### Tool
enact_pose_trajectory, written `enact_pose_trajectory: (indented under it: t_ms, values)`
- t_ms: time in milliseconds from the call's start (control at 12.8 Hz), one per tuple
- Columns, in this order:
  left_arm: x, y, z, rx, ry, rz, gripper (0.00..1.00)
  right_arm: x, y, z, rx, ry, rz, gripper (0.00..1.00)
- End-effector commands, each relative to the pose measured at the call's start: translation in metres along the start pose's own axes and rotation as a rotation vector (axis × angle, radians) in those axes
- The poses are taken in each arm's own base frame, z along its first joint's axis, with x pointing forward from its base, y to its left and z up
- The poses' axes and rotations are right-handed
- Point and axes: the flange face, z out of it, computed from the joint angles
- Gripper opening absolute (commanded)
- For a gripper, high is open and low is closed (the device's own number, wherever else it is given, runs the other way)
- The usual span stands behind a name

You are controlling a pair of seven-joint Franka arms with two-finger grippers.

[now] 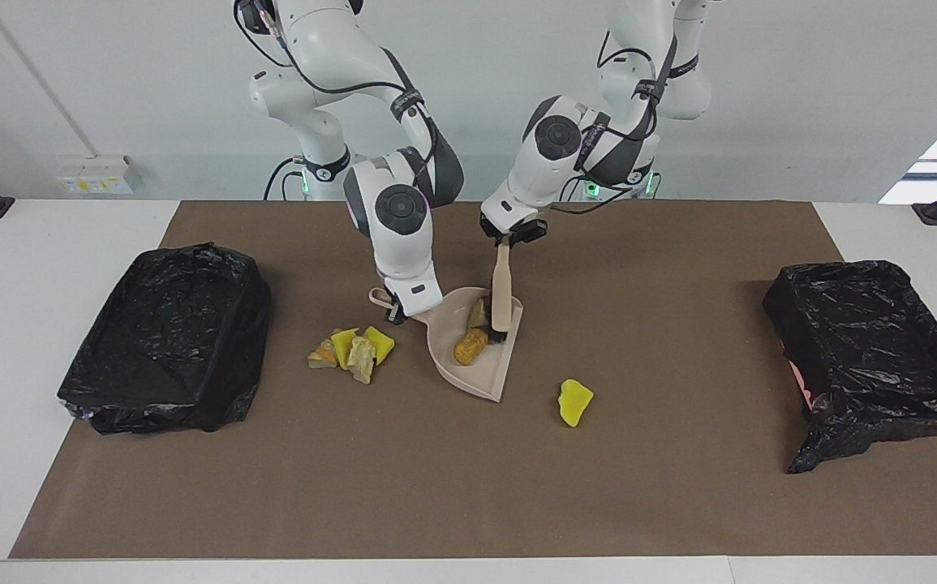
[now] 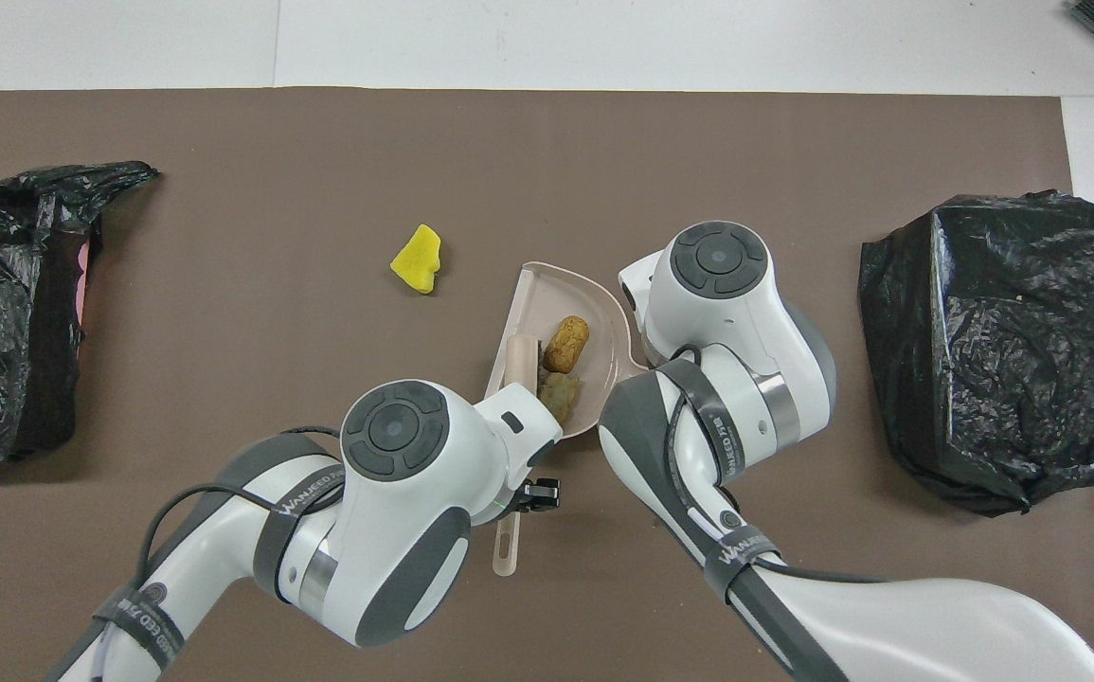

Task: Sweep and dump trash in bin
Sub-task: 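Sweep the yellow sponge and nugget into the dustpan with the brush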

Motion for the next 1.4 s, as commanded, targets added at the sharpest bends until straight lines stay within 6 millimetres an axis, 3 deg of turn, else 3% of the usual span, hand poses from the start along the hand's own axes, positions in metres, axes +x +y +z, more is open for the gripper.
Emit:
enact_pose_trajectory:
  t_ms: [0, 390, 546, 624, 780, 936, 1326]
  values:
    - [0.036, -0.04, -0.032, 0.061, 0.064, -0.025, 0.0, -0.003, -0.005, 0.001, -0.008, 0.015, 0.029, 0.0]
    - [0.132, -0.157, -0.064, 0.169, 0.117, 0.016, 0.0, -0.003, -0.005, 0.001, -0.008, 0.015, 0.038, 0.0]
    - [0.165, -0.195, -0.059, 0.215, 0.092, 0.076, 0.0, -0.003, -0.006, 0.001, -0.007, 0.014, 0.045, 0.0]
    - [0.176, -0.204, -0.053, 0.235, 0.085, 0.096, 0.0, -0.003, -0.006, 0.001, -0.007, 0.014, 0.043, 0.0]
    - [0.174, -0.202, -0.041, 0.254, 0.05, 0.131, 0.0, -0.003, -0.006, 0.002, -0.006, 0.013, 0.043, 0.0]
    - [0.158, -0.182, -0.023, 0.26, -0.004, 0.164, 0.0, -0.003, -0.006, 0.002, -0.006, 0.013, 0.043, 0.0]
    - [0.09, -0.07, 0.01, 0.169, -0.071, 0.327, 0.0, -0.003, -0.007, 0.001, -0.008, 0.015, 0.043, 0.0]
